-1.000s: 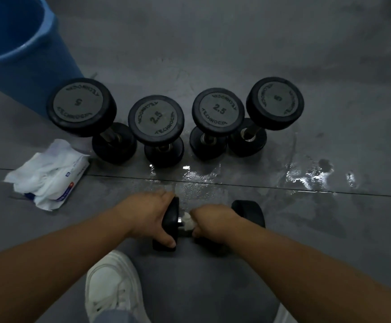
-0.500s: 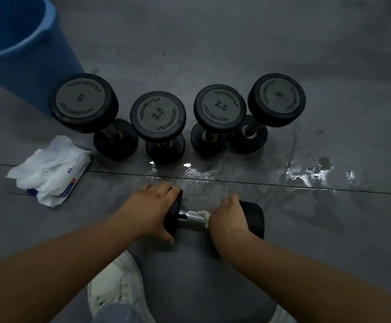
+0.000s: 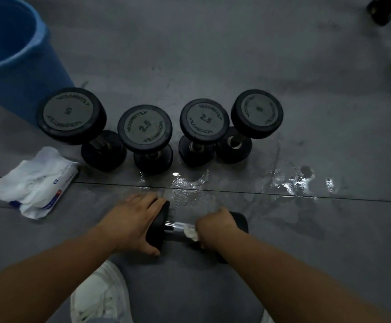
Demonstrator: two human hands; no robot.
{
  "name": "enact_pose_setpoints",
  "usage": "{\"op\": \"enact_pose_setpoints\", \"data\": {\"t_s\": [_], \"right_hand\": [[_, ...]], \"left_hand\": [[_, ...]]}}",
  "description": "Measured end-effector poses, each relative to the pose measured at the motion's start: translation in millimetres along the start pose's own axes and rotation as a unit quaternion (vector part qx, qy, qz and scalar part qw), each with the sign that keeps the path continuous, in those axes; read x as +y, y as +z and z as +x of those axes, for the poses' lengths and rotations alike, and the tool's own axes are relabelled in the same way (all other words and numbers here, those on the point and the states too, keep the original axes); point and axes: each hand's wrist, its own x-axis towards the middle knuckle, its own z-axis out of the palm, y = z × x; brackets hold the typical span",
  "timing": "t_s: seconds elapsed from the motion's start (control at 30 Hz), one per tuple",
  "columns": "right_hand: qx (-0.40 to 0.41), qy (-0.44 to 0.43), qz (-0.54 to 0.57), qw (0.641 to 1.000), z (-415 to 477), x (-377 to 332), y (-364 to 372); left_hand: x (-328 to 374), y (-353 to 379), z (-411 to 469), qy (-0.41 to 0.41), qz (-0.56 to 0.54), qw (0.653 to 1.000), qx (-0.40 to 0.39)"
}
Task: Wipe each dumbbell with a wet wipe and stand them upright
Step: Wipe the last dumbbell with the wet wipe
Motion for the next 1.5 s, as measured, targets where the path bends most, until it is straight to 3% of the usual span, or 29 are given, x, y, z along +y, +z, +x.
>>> {"op": "enact_pose_setpoints", "data": {"t_s": [0.17,0.3,0.43,0.57,0.7,0.8,0.87,0.93,1.03,1.2,1.3,1.5], "right_hand": [[0.039,-0.004,-0.091,0.995,2.2,3.5,-7.6],[0.123,0.008,-0.129,0.984,7.1,12.6,-23.1],[0.182,0.021,-0.104,0.978,1.0,7.0,-22.3],[0.260,0.019,0.026,0.965,-2.0,-0.6,-27.1],[0.217,0.107,0.061,0.968,10.9,-19.5,-10.3],[0.204,0.053,0.055,0.976,8.3,-26.4,-11.2],[0.198,-0.003,0.147,0.969,10.5,-3.5,-26.4],[0.190,0.017,0.219,0.957,11.6,9.4,-31.6],[0.211,0.021,0.118,0.970,9.9,-21.6,-15.0],[0.229,-0.029,0.237,0.944,12.9,-30.3,-25.8],[0.237,-0.016,0.170,0.956,16.0,-34.2,-18.4],[0.257,-0.021,0.213,0.942,21.4,-37.2,-26.8]], "left_hand": [[0.3,9.2,-6.0,-0.038,-0.042,0.998,0.010],[8.8,6.9,-3.8,-0.109,-0.086,0.990,0.007],[6.1,-2.2,6.4,-0.125,-0.104,0.987,-0.016],[3.7,-5.0,9.0,-0.128,-0.104,0.986,-0.038],[1.7,-8.5,11.8,-0.130,-0.111,0.984,-0.051],[3.3,-6.2,10.6,-0.127,-0.100,0.986,-0.045],[4.8,-4.2,11.2,-0.128,-0.101,0.986,-0.043],[3.9,-5.9,12.1,-0.132,-0.101,0.985,-0.044],[2.8,-8.3,13.2,-0.132,-0.085,0.987,-0.042],[2.3,-5.5,12.6,-0.128,-0.101,0.986,-0.043],[0.0,-7.8,13.6,-0.125,-0.102,0.986,-0.047],[-1.8,-7.9,15.9,-0.122,-0.118,0.984,-0.051]]}}
